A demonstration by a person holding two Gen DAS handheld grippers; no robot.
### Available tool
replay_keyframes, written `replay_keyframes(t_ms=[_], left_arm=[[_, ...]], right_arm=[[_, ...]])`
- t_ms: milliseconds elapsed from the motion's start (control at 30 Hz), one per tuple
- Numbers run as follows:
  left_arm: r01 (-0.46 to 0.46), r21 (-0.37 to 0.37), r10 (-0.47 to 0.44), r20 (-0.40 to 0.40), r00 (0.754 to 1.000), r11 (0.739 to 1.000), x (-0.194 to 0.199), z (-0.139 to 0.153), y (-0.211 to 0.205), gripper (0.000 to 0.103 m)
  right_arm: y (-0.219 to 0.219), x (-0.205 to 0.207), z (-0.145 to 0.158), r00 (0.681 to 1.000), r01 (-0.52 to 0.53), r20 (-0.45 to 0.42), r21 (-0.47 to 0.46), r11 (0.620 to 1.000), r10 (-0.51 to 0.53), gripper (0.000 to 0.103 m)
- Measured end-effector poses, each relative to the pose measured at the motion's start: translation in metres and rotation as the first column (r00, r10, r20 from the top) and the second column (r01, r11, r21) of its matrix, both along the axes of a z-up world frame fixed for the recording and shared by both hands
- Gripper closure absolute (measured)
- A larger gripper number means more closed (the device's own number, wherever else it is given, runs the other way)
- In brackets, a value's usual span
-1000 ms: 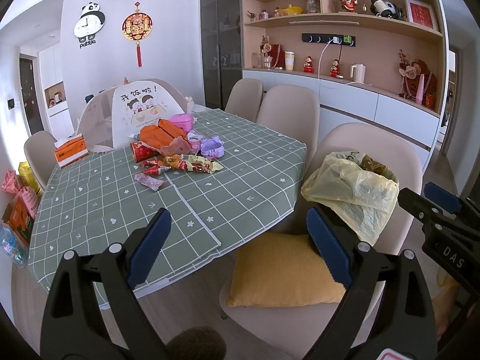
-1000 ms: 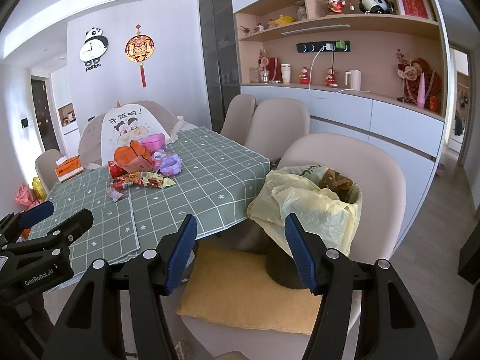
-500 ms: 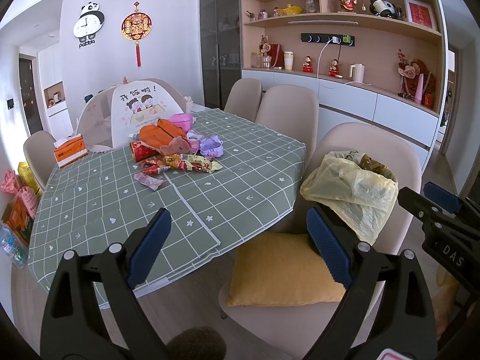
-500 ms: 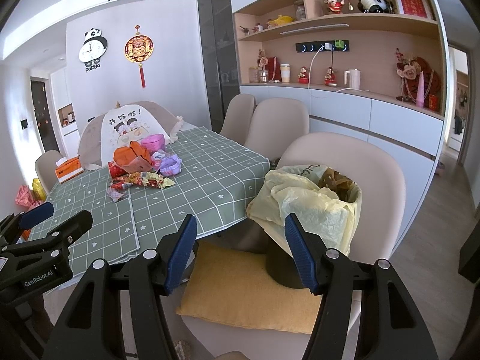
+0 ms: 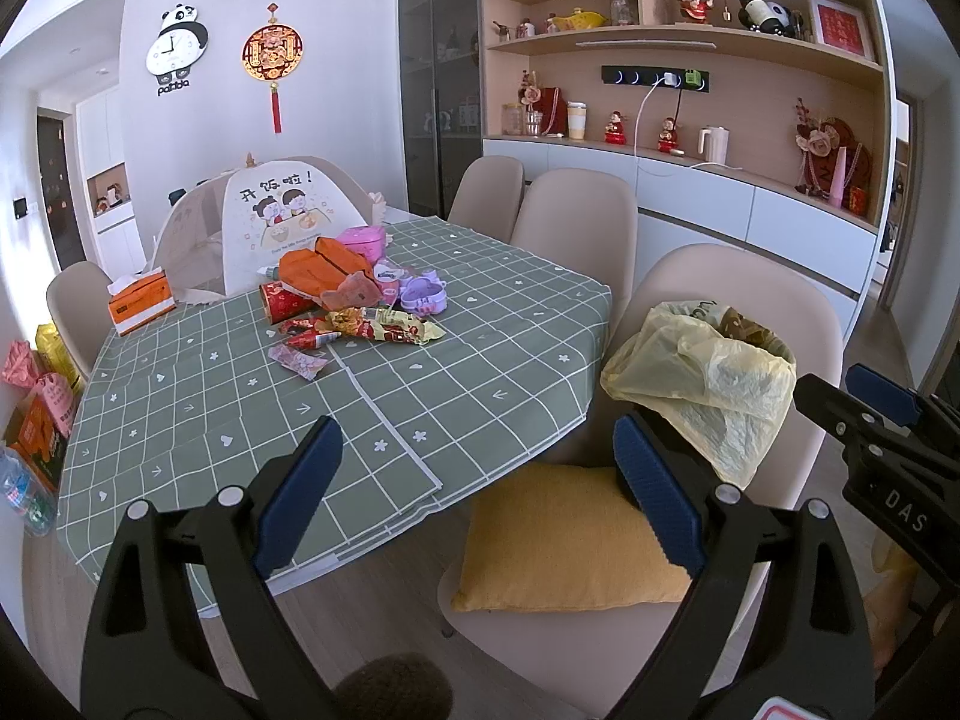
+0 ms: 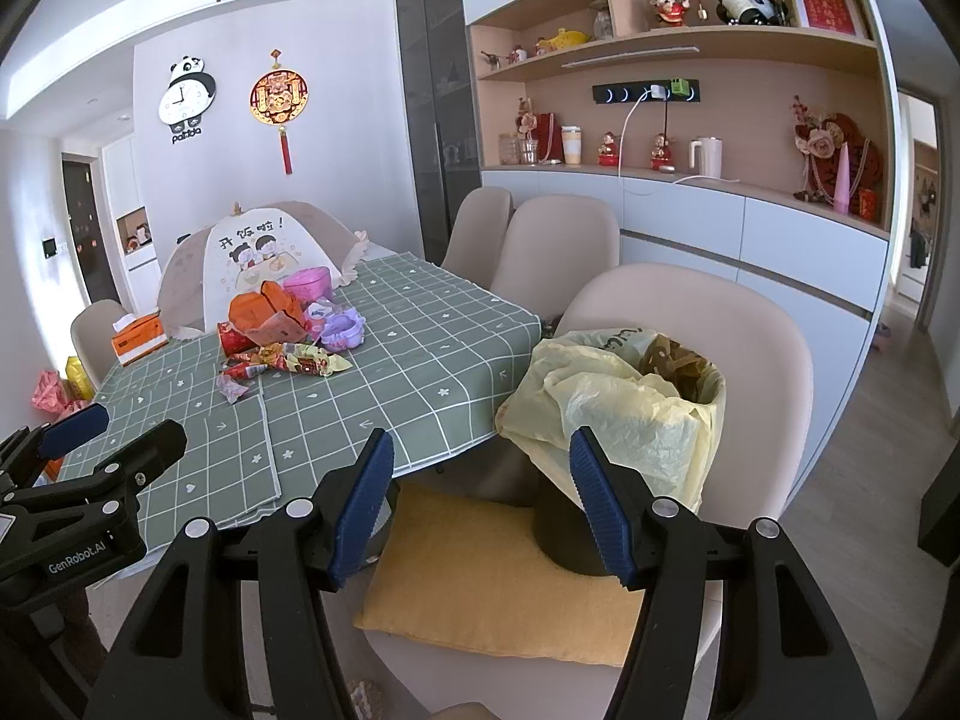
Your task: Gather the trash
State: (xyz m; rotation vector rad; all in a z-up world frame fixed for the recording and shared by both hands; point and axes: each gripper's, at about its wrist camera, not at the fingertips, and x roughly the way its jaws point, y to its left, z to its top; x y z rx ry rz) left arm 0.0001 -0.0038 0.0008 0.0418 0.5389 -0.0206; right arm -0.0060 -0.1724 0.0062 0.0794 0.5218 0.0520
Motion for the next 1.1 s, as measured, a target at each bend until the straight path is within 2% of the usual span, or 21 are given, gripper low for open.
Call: replay_keyframes(t_ms=[1100], left_arm=[[-0.004,-0.005,0.004,-0.005,1.0,1.0,0.0004,-0.0022,0.0019,0.015]], right_arm=[[0.002,0.002,-0.0041,1.0,0.001,-0.005,-0.001,1.0,-0.001,0.045]])
